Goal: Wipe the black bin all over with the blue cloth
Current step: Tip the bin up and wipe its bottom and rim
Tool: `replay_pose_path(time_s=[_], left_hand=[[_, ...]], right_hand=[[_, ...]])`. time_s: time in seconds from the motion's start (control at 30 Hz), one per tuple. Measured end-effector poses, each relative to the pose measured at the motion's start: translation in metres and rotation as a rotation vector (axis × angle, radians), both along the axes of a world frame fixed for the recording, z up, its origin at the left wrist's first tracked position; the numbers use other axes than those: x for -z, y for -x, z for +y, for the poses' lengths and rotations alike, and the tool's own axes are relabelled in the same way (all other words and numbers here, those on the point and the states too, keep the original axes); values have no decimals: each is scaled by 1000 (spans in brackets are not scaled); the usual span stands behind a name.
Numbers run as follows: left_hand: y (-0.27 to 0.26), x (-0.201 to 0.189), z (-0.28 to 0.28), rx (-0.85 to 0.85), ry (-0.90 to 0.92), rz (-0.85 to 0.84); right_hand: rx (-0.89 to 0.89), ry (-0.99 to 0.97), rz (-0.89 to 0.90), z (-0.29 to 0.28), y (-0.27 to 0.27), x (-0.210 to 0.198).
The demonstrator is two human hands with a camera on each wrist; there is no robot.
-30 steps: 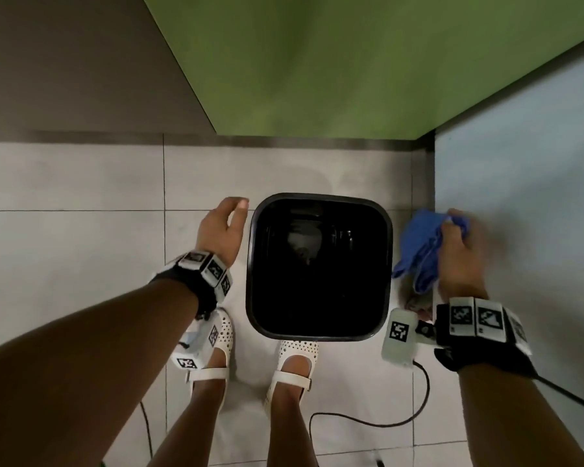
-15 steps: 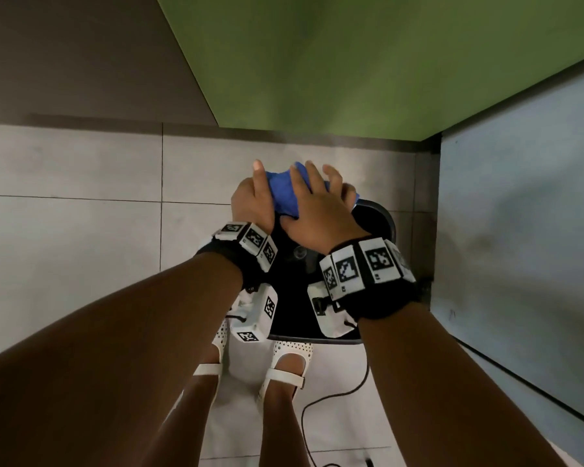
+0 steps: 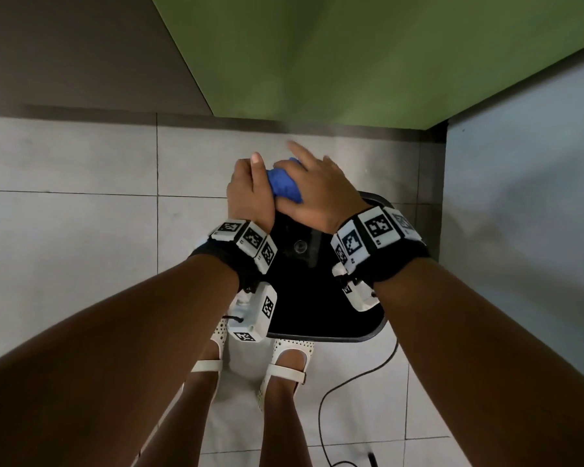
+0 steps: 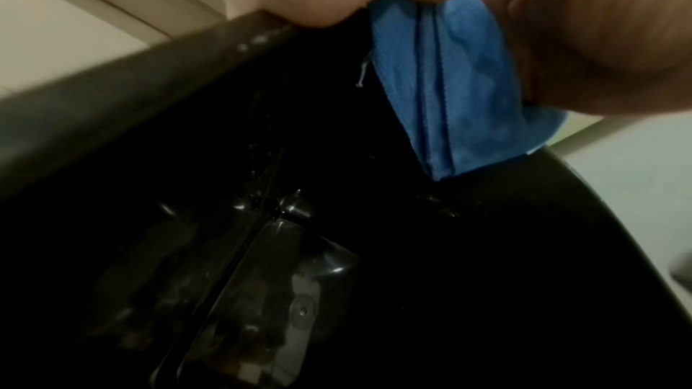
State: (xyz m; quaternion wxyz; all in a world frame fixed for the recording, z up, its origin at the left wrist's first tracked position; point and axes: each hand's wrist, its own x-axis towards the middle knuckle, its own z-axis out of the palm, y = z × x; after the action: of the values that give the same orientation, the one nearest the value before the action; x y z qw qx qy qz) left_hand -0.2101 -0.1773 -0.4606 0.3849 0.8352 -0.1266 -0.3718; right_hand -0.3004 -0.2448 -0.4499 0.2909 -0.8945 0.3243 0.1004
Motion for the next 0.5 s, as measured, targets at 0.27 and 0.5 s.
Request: replay_pose_path(time_s=[0.27, 0.5], left_hand=[[1, 0, 1, -70, -63, 42], [3, 5, 3, 251, -334, -113]], right_hand=[[20, 209, -169, 12, 7, 20], [106, 312, -266, 16, 13, 29]])
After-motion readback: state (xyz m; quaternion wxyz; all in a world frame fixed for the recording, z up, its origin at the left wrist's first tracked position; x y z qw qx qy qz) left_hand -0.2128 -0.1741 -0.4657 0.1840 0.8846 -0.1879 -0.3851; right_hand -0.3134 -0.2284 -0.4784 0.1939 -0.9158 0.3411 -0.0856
